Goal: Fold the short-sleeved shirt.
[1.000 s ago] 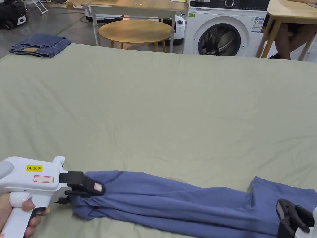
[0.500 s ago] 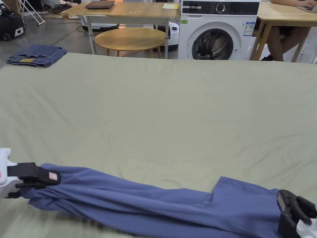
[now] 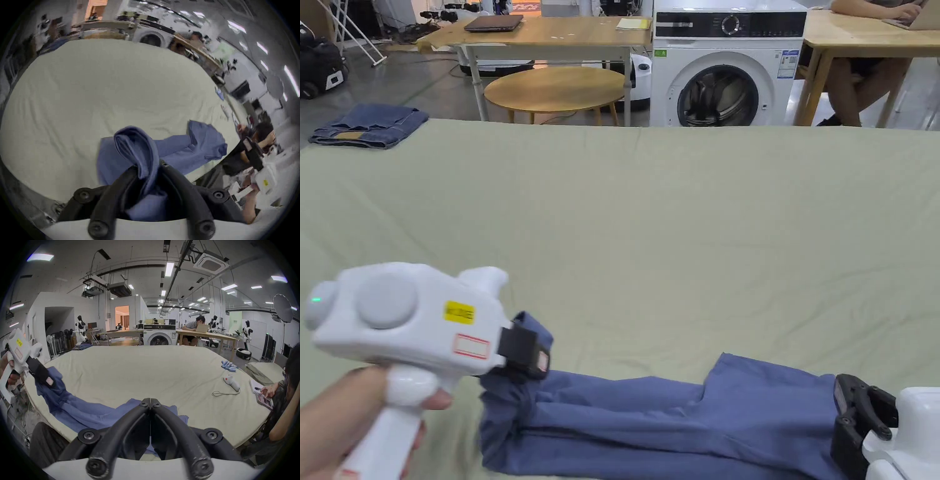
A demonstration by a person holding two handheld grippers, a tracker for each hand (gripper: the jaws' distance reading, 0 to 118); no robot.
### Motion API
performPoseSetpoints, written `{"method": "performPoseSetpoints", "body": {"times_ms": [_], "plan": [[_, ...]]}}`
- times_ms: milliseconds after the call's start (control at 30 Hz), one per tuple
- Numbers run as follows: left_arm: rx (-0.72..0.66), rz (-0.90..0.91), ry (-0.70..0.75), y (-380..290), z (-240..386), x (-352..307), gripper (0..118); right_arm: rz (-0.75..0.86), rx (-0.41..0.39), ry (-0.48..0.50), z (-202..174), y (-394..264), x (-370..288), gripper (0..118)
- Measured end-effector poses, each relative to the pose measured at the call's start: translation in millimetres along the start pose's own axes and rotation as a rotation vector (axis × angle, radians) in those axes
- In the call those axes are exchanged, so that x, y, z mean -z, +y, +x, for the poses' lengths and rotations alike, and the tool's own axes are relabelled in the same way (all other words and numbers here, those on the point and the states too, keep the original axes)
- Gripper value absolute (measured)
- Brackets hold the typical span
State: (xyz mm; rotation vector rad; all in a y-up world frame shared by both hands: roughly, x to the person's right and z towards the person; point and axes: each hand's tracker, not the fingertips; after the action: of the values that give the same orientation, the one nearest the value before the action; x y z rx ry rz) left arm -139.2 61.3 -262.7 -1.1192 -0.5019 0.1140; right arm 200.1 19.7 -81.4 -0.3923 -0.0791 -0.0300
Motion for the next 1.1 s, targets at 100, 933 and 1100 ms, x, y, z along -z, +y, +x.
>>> {"method": "performPoseSetpoints", "body": {"times_ms": [100,933,1100], "plan": [[0.045,-0.03,0.019,7.8,28.3,40.8,6,-0.017,-0.002,-0.004,3.7,-5.9,-4.5,0],[-0.178,-0.005,-0.163,-10.3,-16.4,87.7,0,-0.092,0.044,-0.013,18.0,-19.9,2.9,0],[-0.226,-0.17,-0.317,-35.5,14.4,157.1,0,-0.111,0.033,-0.013,16.0,-21.8,4.1,0]]}}
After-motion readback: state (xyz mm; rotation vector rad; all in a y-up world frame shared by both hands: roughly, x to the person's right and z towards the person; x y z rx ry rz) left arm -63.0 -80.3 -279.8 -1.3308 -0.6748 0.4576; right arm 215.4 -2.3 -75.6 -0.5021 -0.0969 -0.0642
